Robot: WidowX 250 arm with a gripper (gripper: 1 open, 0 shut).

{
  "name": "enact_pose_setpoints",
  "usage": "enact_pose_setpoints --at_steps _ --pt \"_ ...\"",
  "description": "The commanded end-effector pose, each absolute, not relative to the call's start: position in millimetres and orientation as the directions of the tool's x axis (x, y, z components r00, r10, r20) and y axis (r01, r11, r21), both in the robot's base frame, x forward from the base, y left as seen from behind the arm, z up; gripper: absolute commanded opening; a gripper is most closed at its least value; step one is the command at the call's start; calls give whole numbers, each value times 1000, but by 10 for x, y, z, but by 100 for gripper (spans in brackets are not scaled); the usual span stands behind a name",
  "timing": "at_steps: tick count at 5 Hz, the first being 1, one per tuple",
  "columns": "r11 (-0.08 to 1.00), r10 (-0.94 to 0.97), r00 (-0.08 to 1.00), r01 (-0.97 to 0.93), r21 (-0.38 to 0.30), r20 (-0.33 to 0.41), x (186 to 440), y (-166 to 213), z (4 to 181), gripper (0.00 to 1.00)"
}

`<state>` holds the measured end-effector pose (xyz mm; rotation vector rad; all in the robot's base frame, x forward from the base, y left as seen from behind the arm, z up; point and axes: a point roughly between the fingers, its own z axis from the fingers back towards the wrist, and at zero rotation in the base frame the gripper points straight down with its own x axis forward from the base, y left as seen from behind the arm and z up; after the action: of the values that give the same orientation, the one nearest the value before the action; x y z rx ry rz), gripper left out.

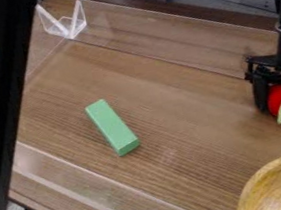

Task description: Move the red fruit to the left

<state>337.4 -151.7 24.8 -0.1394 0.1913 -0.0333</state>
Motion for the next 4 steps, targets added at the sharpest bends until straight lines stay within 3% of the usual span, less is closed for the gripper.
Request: enact_pose_setpoints --at_steps 1,2,4 --pt "983 -8 996 -9 -183 -92 3404 -1548 724 0" --pt "976 28 998 -38 -213 -51 3368 -1401 997 0" --pt "942 227 974 -220 -255 -5 3290 -723 1410 0"
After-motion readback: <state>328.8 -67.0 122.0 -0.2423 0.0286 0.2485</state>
